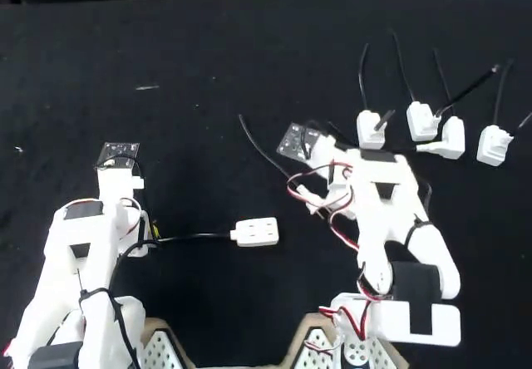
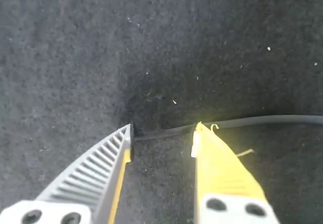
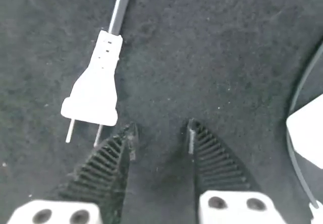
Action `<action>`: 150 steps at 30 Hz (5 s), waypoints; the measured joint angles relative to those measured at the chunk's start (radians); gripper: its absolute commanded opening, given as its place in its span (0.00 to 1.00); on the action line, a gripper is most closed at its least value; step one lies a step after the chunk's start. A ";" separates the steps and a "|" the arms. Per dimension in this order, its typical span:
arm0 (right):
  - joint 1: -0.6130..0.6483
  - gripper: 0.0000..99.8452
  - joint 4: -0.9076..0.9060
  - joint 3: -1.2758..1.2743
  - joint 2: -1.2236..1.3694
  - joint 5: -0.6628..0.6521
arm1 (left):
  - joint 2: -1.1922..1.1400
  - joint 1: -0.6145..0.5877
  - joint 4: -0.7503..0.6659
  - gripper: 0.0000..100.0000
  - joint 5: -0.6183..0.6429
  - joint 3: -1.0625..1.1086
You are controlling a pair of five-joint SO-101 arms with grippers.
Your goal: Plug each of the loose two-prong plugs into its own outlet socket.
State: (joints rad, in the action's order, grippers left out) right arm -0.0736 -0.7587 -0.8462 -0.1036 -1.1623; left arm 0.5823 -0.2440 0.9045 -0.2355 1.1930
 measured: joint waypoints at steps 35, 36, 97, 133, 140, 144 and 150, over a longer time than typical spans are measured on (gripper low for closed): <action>0.368 0.16 -0.107 0.109 0.026 0.798 | 0.000 0.000 0.000 0.20 0.000 0.000; 0.368 0.16 -0.126 0.138 0.064 0.799 | 0.000 0.000 0.000 0.20 0.000 0.000; 0.227 0.16 -0.311 0.152 0.049 0.064 | 0.000 0.000 0.000 0.20 0.000 0.000; 0.258 0.16 -0.210 0.106 0.049 -0.718 | 0.000 0.000 0.000 0.20 0.000 0.000; 0.259 0.16 -0.032 0.014 0.048 -0.730 | 0.000 0.000 0.000 0.20 0.000 0.000; 0.261 0.09 -0.006 0.006 0.048 -0.671 | 0.000 0.000 0.000 0.20 0.000 0.000; 0.255 0.01 0.000 0.008 0.043 -0.471 | 0.000 0.000 -0.002 0.20 0.000 0.000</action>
State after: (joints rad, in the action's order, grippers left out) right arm 0.1811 -0.7587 -0.8385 -0.0606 -1.6333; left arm 0.5823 -0.2440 0.9030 -0.2355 1.1930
